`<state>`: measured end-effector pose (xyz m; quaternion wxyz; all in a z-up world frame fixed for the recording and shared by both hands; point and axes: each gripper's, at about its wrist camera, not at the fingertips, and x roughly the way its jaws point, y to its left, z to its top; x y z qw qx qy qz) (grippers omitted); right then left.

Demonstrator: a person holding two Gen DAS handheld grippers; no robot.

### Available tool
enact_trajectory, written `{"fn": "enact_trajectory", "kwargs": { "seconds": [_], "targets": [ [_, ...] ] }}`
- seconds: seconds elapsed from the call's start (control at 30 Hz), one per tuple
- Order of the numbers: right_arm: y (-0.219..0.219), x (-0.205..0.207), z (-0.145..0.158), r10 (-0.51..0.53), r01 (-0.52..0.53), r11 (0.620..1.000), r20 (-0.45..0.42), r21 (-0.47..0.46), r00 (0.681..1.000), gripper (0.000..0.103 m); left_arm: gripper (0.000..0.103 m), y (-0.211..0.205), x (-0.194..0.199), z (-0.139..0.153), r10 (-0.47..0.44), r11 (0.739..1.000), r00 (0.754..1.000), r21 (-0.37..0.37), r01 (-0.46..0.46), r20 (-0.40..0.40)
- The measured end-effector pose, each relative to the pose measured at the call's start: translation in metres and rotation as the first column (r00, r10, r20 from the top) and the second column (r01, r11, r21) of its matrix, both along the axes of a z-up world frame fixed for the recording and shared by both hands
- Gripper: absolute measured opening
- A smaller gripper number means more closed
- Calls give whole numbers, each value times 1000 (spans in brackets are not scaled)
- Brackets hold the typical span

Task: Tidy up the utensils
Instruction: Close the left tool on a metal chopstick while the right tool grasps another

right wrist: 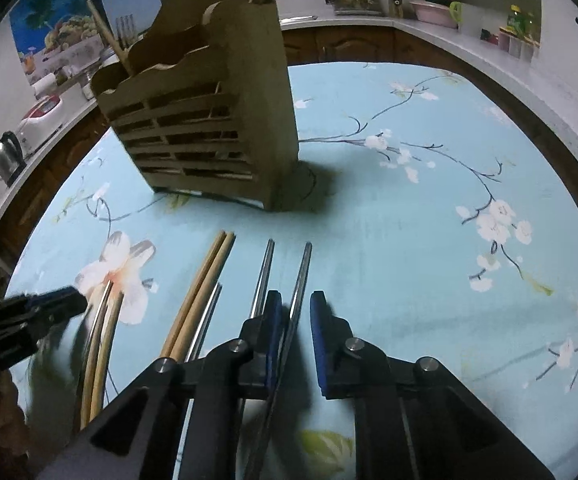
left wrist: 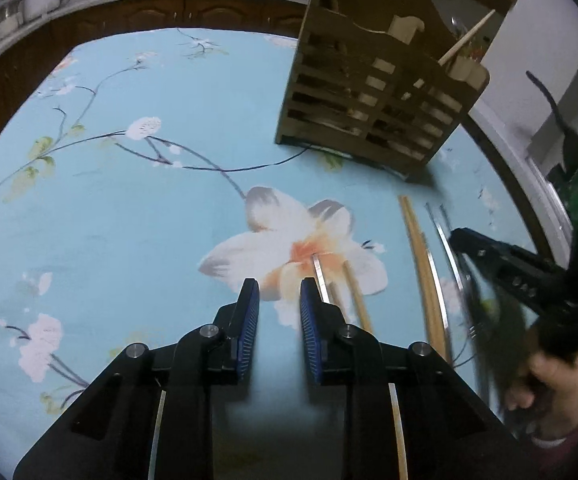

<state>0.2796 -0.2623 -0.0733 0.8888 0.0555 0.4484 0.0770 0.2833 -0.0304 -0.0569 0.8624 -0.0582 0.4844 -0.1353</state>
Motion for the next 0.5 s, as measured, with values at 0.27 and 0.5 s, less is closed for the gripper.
{"fn": "enact_trajectory", "kwargs": {
  "seconds": [0.27,0.5],
  "targets": [
    [2,9,-1,3,-3,1000,-2,-4,1000,17,21,-32,12,-4,-52,992,998,116,50,18],
    [1,12,-2,17,-17,1000,-7,-11,1000,14,21,-32,5,-3,-117,979,993,167,114,7]
  ]
}}
